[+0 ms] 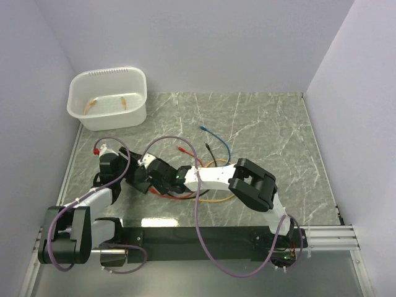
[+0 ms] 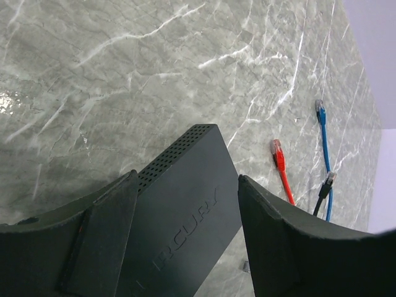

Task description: Insert the plug into the switch port

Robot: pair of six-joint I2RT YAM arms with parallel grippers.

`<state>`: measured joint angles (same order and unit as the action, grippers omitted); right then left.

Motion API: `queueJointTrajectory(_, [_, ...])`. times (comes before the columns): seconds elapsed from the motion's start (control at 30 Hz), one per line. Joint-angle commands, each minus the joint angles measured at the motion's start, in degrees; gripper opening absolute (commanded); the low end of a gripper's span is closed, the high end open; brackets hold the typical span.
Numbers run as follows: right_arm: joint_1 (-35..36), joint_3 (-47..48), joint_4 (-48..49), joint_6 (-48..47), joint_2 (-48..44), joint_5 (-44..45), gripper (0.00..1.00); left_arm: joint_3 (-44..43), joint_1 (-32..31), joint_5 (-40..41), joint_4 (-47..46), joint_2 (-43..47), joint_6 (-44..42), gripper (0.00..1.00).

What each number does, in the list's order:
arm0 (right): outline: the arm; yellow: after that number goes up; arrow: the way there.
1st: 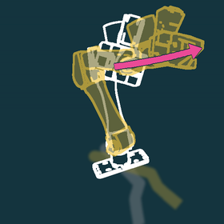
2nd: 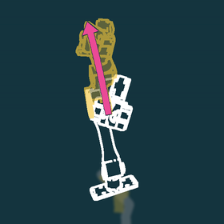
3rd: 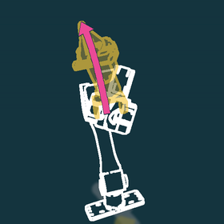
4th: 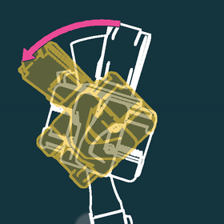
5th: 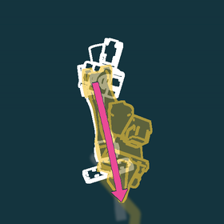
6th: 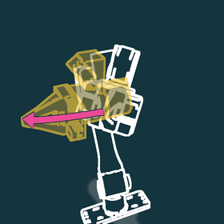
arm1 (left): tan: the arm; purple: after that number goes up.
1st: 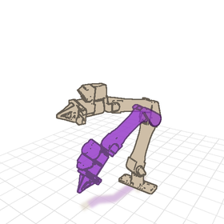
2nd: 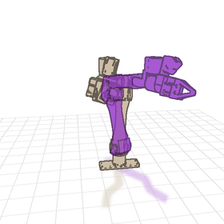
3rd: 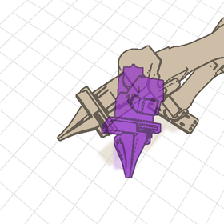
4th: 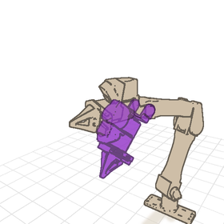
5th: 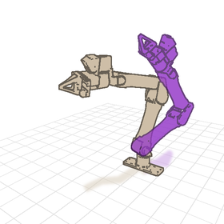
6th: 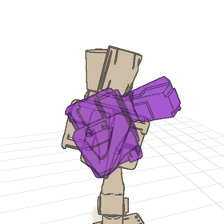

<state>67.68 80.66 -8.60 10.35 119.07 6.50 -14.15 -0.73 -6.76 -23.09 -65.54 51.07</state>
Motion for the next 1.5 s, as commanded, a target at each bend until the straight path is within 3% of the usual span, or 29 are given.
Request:
queueJointTrajectory(0.0, [0.35, 0.81, 6.05, 0.02, -0.76, -1.84, 0.00, 0.44, -0.06, -3.25, -0.82, -0.47, -0.71, 0.71])
queueJointTrajectory(0.47, [-3.34, -0.06, 8.51, 4.15, -0.24, -8.26, 0.00, -2.98, -0.15, -3.43, 2.79, -7.31, 1.31, 0.75])
queueJointTrajectory(0.93, [-8.09, -2.61, 7.81, 2.84, -2.87, -5.46, 0.00, -1.32, -0.23, -13.18, -7.75, -12.86, 3.60, 0.73])
queueJointTrajectory(1.47, [-7.04, -5.43, 6.94, 2.66, -5.51, -4.48, 0.00, -0.97, -0.59, -12.75, -9.87, -14.44, 2.72, 0.73])
